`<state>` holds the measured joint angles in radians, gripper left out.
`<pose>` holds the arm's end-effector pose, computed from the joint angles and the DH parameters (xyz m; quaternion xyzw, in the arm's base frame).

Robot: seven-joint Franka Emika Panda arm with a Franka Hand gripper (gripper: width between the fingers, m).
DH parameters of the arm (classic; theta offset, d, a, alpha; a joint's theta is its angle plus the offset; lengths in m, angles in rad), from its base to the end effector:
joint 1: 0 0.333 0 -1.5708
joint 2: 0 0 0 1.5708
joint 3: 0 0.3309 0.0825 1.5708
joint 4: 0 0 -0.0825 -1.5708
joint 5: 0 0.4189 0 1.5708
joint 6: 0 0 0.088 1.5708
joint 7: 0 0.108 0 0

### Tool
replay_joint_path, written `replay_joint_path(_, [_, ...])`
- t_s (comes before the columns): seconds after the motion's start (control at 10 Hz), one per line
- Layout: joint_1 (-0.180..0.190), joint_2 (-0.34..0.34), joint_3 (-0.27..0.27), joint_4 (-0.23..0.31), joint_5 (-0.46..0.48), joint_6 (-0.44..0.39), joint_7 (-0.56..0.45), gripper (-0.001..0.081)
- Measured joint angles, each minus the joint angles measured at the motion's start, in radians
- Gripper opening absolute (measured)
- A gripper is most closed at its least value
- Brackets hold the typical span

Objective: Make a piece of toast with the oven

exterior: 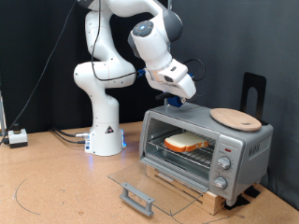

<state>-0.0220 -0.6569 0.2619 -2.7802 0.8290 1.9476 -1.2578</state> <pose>0.3266 0.1210 0.3785 -0.8282 -0.4769 -0.0826 0.2825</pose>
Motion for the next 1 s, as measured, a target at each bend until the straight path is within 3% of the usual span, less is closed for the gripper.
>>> replay_joint_path(0.2, [0.006,0.005,0.001,-0.005,0.054,0.0,-0.021,0.0453])
replay_joint_path(0.3, [0.011,0.005,0.002,-0.006,0.068,0.0,-0.029,0.0628])
replay_joint_path(0.4, [0.015,0.005,0.002,-0.006,0.079,0.0,-0.031,0.0628])
replay_joint_path(0.5, [0.016,0.003,0.0,-0.004,0.086,-0.005,-0.037,0.0767])
replay_joint_path(0.7, [0.016,-0.015,-0.028,0.009,0.099,-0.045,-0.054,0.0797])
replay_joint_path(1.0, [0.015,-0.076,-0.118,0.049,0.101,-0.128,-0.074,0.0807])
